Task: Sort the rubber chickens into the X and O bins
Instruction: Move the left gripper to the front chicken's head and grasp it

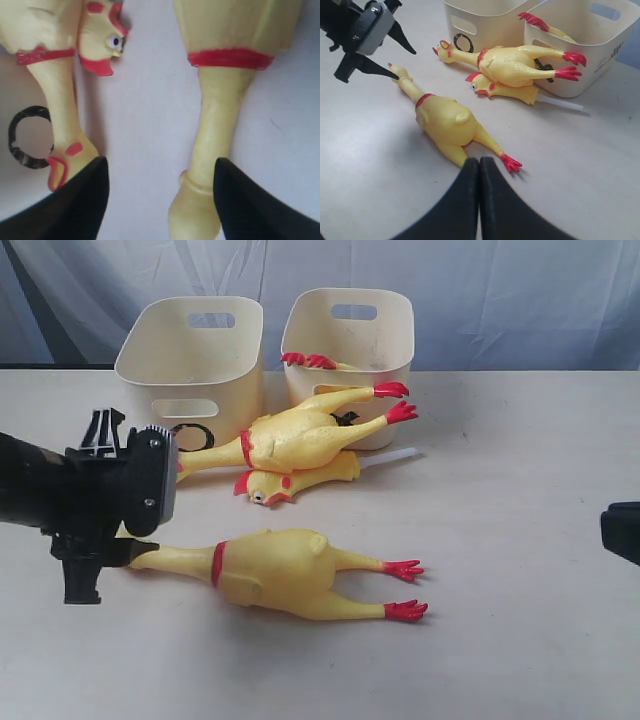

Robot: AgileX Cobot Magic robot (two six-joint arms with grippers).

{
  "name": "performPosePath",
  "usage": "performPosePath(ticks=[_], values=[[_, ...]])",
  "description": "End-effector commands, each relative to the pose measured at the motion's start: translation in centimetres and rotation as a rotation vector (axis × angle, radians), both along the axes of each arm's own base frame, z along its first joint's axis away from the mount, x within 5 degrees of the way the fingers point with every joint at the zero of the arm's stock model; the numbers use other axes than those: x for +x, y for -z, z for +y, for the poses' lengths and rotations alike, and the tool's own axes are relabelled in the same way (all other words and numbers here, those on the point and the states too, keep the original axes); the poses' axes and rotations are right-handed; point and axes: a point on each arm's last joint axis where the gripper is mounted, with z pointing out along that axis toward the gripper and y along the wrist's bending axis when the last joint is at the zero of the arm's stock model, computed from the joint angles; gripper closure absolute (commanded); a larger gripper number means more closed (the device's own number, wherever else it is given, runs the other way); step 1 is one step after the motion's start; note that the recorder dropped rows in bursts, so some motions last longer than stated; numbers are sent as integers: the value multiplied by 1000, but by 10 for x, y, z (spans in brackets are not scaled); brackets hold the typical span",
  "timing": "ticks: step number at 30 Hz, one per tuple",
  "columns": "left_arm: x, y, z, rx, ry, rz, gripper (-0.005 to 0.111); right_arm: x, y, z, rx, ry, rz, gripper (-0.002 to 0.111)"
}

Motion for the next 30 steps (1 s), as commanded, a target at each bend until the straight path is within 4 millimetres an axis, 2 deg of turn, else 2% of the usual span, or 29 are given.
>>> performPosePath(ticks=[1, 5, 15, 21, 30], values=[[5, 17, 0, 31, 3, 28, 48, 1, -2, 0, 5, 0, -11, 109], [7, 25, 2, 65, 20, 44, 48, 1, -2, 0, 5, 0, -11, 109], [14, 26, 26, 66, -63, 73, 48, 1, -2, 0, 5, 0, -11, 109], [14, 30, 27, 98, -33, 78, 48, 1, -2, 0, 5, 0, -11, 109], [21, 50, 28, 145, -15, 95, 48, 1, -3, 1, 13, -2, -10, 109]])
